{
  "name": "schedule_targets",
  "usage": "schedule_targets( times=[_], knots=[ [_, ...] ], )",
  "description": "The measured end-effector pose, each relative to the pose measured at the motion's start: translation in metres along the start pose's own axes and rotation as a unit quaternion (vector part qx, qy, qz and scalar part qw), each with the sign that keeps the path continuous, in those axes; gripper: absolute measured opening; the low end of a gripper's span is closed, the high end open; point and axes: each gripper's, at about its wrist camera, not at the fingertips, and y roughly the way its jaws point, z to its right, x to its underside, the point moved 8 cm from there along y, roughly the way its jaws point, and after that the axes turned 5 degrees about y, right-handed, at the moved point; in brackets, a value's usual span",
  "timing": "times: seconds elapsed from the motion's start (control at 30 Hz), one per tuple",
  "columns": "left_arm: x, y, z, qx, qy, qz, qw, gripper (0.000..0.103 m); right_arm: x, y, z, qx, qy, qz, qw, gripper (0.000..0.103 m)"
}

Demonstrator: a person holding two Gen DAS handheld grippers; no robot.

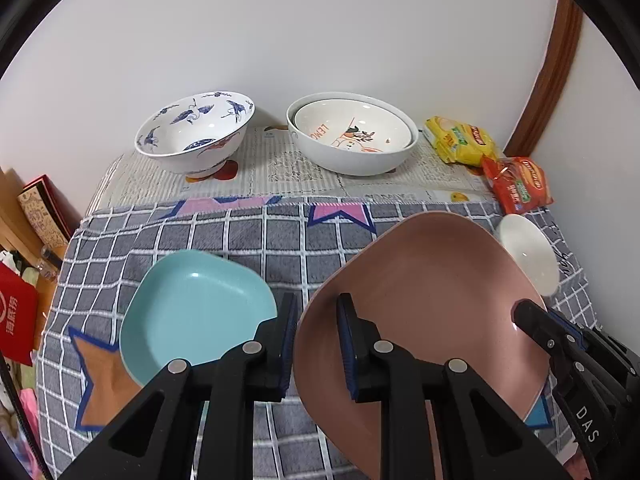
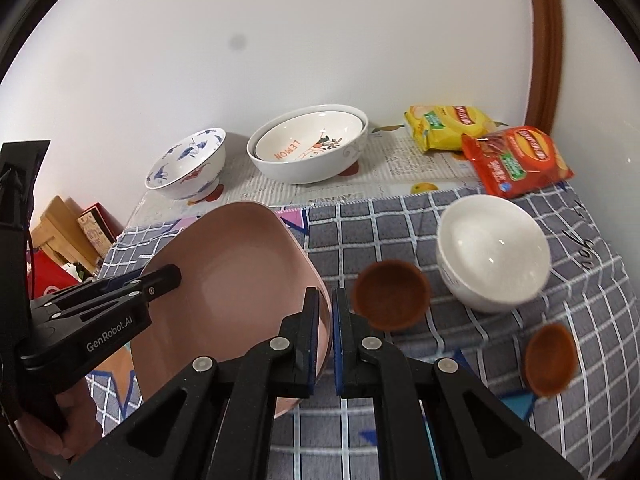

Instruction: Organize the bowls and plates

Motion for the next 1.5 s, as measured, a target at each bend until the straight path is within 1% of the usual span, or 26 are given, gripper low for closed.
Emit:
schedule_targets(
  times=[0.33,0.6,1.03,1.5],
  knots=[
    [0.013,-0.038,-0.006,-0.005,-0.004,0.023,0.9997,0.019,0.014,-0.034,-0.011,-0.006,0.001,0.015,1.0,0.006],
    [0.018,-0.052,-0.015,-0.007,-0.012,0.032,0.9994,0.019,0.019,-0.048,-0.025,-0.012,-0.006,0.022,1.0,0.006],
    [0.023,-0.06,-0.022,-0.009,-0.018,0.036,0.9991,0.019,0.022,-0.055,-0.035,-0.015,-0.012,0.028,0.999,0.006],
    [0.029,-0.062,-0.032,-0.014,-0.025,0.034,0.999,0.019,0.027,-0.051,-0.043,-0.02,-0.016,0.024,0.999,0.006]
  ],
)
